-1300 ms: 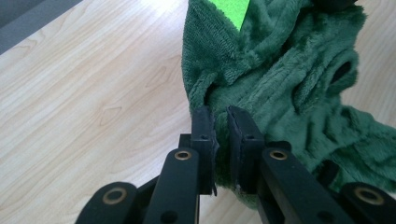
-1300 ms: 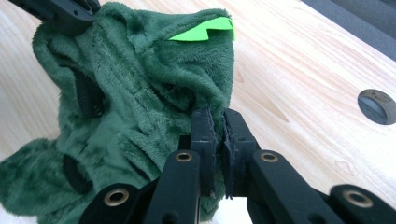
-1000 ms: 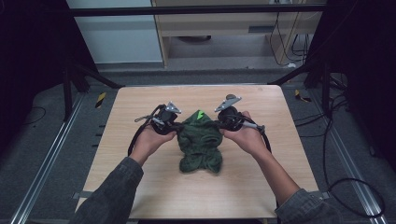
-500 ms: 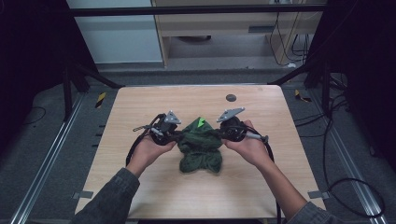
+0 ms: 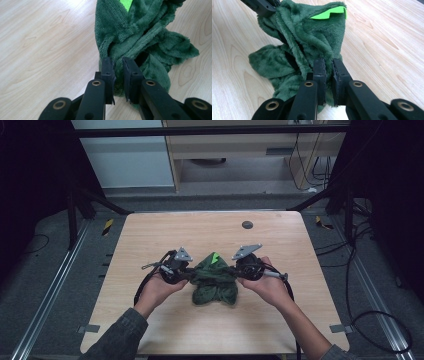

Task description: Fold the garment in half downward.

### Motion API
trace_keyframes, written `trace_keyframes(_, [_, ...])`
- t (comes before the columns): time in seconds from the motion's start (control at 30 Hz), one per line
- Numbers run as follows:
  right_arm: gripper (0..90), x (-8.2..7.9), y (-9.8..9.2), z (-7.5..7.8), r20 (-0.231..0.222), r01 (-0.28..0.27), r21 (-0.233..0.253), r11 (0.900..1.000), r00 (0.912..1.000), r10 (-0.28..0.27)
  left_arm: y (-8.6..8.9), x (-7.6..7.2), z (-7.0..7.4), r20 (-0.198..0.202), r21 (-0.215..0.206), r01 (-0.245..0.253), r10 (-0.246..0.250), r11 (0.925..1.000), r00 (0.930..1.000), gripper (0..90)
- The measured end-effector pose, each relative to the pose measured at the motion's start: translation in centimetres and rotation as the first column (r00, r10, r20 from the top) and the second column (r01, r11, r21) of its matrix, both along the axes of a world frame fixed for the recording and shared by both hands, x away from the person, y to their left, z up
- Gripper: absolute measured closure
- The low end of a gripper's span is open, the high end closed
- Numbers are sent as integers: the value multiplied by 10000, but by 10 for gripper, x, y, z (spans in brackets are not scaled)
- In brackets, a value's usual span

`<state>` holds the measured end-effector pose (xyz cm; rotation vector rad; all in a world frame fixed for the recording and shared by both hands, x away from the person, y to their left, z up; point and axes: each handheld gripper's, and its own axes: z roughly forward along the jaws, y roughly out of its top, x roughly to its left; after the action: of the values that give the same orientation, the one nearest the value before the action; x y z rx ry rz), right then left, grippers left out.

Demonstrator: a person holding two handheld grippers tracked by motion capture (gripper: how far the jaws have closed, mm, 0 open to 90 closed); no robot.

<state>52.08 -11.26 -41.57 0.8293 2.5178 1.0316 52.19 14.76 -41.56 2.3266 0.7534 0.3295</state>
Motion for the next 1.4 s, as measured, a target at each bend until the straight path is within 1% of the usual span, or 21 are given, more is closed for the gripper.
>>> trace_keyframes(0.1, [819, -4, 0, -2, -6, -43, -18, 10000, 10000, 43, 1, -3, -4, -36, -95, -25, 25, 10000, 10000, 790])
trace_keyframes(0.27, [810, -7, 0, -4, -19, -92, -34, 10000, 10000, 92, 2, -6, -5, -24, -127, 9, -9, 9999, 10000, 786])
trace_keyframes(0.43, [802, -11, -1, -9, -83, -129, -89, 9999, 9999, 128, 3, -10, -10, -65, -211, 13, -14, 9998, 10000, 781])
trace_keyframes(0.6, [790, -16, -1, -13, -114, -180, -74, 9998, 9998, 180, 3, -13, -15, -124, -178, 28, -30, 9998, 9999, 770])
trace_keyframes(0.63, [786, -17, -1, -14, -141, -196, -70, 9998, 9997, 195, 3, -14, -17, -154, -245, -2, -2, 9997, 9999, 767])
trace_keyframes(0.7, [780, -18, -2, -15, -166, -198, -109, 9997, 9997, 196, 3, -15, -19, -165, -154, 63, -66, 9999, 9998, 762])
trace_keyframes(0.87, [774, -21, -2, -19, -226, -244, -104, 9996, 9995, 241, 3, -19, -24, -155, -261, 35, -39, 9997, 9999, 747])
trace_keyframes(1.03, [761, -25, -2, -21, -304, -272, -156, 9995, 9992, 267, 3, -23, -27, -167, -258, 62, -66, 9996, 9998, 737])
trace_keyframes(1.4, [743, -29, -1, -25, -314, -323, -174, 9993, 9990, 318, 3, -30, -33, -134, -327, 47, -52, 9995, 9999, 725])
